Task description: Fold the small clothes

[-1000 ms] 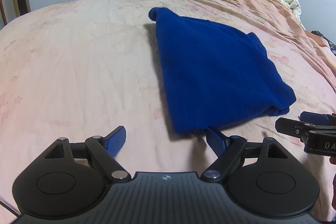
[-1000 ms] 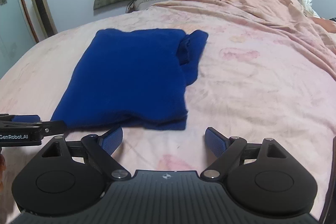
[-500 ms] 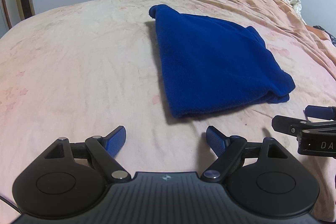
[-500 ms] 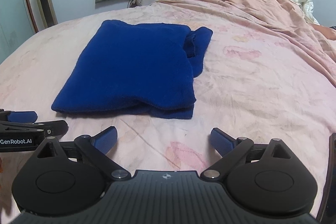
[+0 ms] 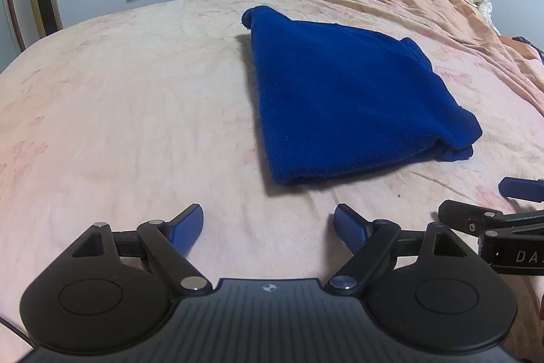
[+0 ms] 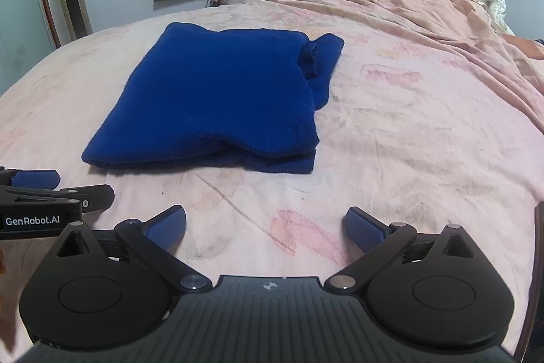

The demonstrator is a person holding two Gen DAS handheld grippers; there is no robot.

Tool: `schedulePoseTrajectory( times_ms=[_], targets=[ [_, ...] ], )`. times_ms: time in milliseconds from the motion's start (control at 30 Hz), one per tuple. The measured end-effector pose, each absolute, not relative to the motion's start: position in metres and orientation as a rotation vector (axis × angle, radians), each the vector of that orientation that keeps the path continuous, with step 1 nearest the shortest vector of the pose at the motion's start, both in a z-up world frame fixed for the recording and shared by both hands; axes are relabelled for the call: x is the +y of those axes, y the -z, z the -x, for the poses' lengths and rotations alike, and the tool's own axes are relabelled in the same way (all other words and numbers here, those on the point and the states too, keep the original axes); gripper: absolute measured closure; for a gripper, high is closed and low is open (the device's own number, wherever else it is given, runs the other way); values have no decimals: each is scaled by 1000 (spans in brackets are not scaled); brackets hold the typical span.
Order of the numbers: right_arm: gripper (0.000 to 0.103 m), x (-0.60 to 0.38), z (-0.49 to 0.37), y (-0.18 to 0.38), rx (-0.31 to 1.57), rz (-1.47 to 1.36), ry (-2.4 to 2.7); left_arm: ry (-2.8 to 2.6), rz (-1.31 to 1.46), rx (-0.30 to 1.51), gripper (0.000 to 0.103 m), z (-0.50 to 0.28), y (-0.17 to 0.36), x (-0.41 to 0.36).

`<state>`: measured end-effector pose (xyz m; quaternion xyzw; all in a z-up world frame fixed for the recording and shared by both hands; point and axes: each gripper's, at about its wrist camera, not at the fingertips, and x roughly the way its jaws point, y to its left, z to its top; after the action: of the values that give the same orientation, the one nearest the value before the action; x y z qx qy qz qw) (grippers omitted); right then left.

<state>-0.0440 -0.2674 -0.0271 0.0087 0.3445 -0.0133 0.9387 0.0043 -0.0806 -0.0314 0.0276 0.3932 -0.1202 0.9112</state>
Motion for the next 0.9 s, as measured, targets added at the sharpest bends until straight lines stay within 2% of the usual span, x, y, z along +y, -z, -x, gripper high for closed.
schedulePoseTrajectory(
  times_ms=[100, 233, 433, 900],
  targets=[
    [0, -266, 45, 32, 697, -8, 35, 245, -64, 801, 17, -3, 33, -81],
    [0, -264, 48, 38, 668, 11, 46, 232, -74, 772, 7, 1, 38, -82],
    [0, -265, 48, 41, 649, 9, 52, 203, -76, 720, 0, 7, 44, -82],
    [0, -256, 48, 45, 622, 10, 111, 203, -69, 688, 0, 10, 48, -80]
  ],
)
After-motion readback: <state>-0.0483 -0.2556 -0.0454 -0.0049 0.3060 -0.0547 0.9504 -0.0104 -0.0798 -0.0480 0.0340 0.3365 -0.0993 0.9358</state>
